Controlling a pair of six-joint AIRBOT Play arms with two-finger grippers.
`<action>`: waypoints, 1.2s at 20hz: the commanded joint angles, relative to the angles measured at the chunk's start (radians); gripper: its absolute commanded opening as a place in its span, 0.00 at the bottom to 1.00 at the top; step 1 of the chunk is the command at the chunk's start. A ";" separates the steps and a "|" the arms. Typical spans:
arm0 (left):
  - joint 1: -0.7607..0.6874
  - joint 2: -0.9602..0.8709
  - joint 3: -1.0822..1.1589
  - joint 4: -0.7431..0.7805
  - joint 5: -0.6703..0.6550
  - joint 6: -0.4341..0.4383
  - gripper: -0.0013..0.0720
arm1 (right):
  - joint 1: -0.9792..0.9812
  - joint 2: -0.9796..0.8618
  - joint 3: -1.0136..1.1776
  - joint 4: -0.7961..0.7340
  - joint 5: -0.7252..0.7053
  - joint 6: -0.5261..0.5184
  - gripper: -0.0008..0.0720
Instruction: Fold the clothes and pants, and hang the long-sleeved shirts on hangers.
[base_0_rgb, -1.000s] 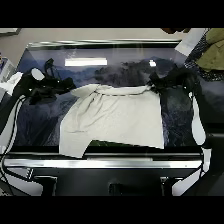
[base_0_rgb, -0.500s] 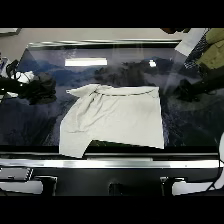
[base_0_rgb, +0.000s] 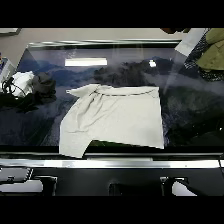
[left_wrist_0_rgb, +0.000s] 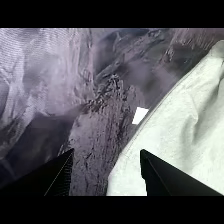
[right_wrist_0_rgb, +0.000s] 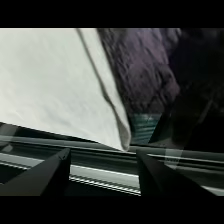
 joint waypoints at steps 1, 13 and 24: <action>0.005 0.001 -0.014 -0.001 0.010 0.004 0.67 | -0.002 0.021 -0.147 -0.007 0.076 -0.013 0.67; 0.003 -0.005 -0.027 -0.002 0.021 0.003 0.77 | 0.000 0.019 -0.201 0.153 0.206 -0.045 0.22; -0.054 -0.117 -0.161 -0.229 0.037 0.266 0.76 | 0.000 0.073 -0.199 0.161 0.192 -0.040 0.06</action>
